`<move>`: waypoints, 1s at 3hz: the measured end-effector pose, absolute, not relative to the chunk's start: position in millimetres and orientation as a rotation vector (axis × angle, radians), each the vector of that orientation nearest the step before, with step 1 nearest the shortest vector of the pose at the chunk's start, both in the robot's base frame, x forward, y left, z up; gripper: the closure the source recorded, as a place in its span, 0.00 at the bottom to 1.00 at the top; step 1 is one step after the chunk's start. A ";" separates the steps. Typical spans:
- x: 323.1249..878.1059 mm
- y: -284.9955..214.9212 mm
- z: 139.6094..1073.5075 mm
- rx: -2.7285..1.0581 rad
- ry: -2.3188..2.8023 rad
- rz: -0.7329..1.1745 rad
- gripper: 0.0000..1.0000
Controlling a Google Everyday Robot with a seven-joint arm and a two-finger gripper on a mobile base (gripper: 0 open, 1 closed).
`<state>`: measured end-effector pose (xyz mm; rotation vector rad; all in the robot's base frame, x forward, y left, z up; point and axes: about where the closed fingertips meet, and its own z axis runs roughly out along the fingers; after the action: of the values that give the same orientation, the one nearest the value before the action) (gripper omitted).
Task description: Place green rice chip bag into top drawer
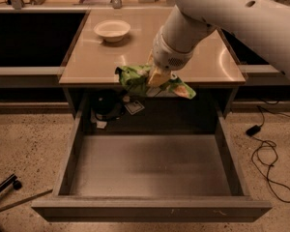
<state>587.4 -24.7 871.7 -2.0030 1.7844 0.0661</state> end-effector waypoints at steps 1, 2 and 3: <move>549.6 -24.9 867.2 -1.988 1.788 0.116 1.00; 512.0 -17.7 843.5 -1.952 1.783 0.173 1.00; 512.0 -17.7 843.5 -1.952 1.783 0.173 1.00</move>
Offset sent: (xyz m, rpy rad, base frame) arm -0.0854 0.0022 -0.0208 0.0912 0.0465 -0.0132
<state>512.0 -17.7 843.5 -1.9522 1.7830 0.1726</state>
